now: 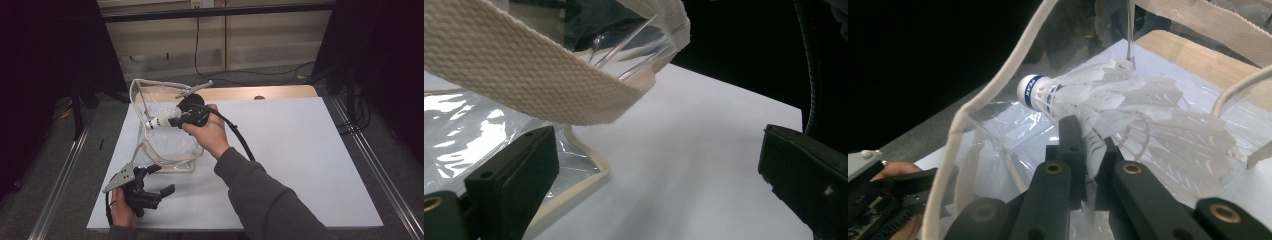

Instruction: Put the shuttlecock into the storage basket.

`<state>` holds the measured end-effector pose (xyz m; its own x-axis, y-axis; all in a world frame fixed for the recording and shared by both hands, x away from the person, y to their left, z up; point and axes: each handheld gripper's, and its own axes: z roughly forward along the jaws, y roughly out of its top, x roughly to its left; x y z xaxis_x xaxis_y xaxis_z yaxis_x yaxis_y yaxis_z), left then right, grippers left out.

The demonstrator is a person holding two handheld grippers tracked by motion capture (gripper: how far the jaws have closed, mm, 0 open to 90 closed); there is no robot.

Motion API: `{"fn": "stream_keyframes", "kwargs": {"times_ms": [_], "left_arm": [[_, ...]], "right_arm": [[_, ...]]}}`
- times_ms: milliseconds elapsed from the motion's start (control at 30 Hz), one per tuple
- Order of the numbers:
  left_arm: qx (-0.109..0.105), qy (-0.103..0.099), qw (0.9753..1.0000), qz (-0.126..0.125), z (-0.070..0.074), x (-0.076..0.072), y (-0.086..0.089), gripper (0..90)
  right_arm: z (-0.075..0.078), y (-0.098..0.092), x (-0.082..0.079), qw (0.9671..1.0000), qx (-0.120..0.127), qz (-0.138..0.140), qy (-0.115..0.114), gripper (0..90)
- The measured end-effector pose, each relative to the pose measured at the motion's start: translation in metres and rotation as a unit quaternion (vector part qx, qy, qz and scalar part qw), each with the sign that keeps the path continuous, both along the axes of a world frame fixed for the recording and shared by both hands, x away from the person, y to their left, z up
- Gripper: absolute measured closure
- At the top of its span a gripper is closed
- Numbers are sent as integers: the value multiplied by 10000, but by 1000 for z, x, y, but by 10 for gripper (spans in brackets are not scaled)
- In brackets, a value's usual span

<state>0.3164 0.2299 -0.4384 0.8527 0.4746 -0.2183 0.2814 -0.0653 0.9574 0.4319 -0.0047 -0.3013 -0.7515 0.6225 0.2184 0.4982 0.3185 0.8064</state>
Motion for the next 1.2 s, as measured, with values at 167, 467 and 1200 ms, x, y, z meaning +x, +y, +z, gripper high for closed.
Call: {"fn": "stream_keyframes", "kwargs": {"times_ms": [167,467,1200], "left_arm": [[-3,0,10000,-2,0,0,0,29],[-13,-15,10000,22,0,0,0,29],[-9,-24,10000,34,1,-1,0,28]], "right_arm": [[-3,2,2,10000,4,-17,27,882],[-6,8,7,10000,17,-84,48,882],[-14,17,17,9997,-3,-222,66,882]]}}
